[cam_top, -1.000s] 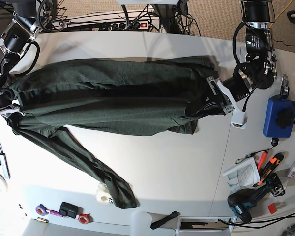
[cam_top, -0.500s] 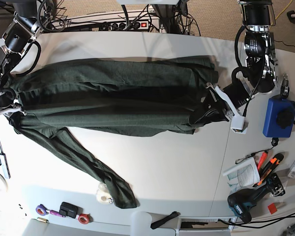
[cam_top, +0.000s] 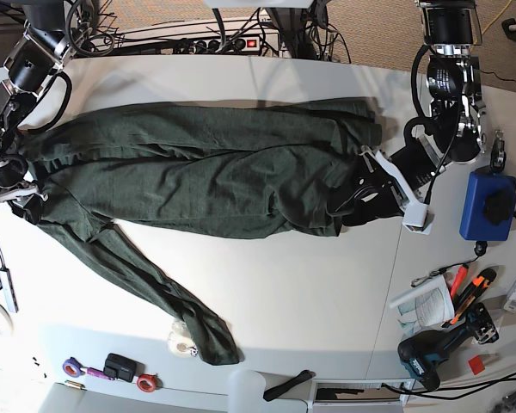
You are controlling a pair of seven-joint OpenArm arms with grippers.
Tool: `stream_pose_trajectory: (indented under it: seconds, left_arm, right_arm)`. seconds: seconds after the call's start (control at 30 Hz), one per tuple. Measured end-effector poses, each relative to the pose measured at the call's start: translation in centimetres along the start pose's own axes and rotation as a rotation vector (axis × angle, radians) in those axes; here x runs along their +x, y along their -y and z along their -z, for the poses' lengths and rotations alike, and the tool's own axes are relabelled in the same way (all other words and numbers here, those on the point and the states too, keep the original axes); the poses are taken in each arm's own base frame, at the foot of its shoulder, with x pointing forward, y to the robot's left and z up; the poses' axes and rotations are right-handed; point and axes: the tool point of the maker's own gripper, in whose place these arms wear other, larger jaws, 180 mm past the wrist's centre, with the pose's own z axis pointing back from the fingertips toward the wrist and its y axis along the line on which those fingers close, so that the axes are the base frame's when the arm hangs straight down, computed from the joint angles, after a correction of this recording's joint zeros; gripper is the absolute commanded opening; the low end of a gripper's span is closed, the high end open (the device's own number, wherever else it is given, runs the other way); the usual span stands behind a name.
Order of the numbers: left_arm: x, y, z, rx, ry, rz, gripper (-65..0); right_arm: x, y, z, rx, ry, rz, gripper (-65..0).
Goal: Layout the t-shirt on the table in an organized manner, then fold the t-shirt properly
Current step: 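Lift the shirt side with both grippers and fold it lengthwise toward the middle, then release the folded side and move the right gripper to the sleeve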
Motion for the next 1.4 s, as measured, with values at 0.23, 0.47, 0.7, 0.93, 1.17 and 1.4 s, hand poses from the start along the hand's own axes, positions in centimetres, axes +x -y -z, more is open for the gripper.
stream_pose_trajectory:
  seconds: [0.23, 0.47, 0.7, 0.93, 1.17, 1.4]
  left_arm:
    - [0.3, 0.0, 0.0, 0.0, 0.016, 0.0, -36.9]
    - [0.5, 0.0, 0.0, 0.0, 0.025, 0.0, -36.9]
    - [0.5, 0.1, 0.1, -0.003, 0.031, -0.005, -36.9]
    - [0.5, 1.7, 1.7, -0.036, 0.088, -0.059, -36.9]
    - [0.5, 2.9, 2.9, -0.063, 0.121, -0.096, -36.9]
    - [-1.6, 4.0, 4.2, -0.078, 0.029, -0.052, -36.9]
  right_arm:
    - [0.0, 0.0, 0.0, 0.0, 0.0, 0.0, -34.5]
    - [-0.7, 0.1, -0.1, -0.002, -0.045, -0.004, -26.8]
    - [1.6, 1.1, -0.5, -0.023, 0.039, -0.023, -26.8]
    - [1.3, 3.8, -0.7, -0.176, 0.022, -0.064, -26.8]
    - [1.2, 6.8, -1.5, -0.347, 0.001, -0.118, -26.8]
    - [4.7, 7.9, -1.6, -0.447, 0.107, -0.173, -26.8]
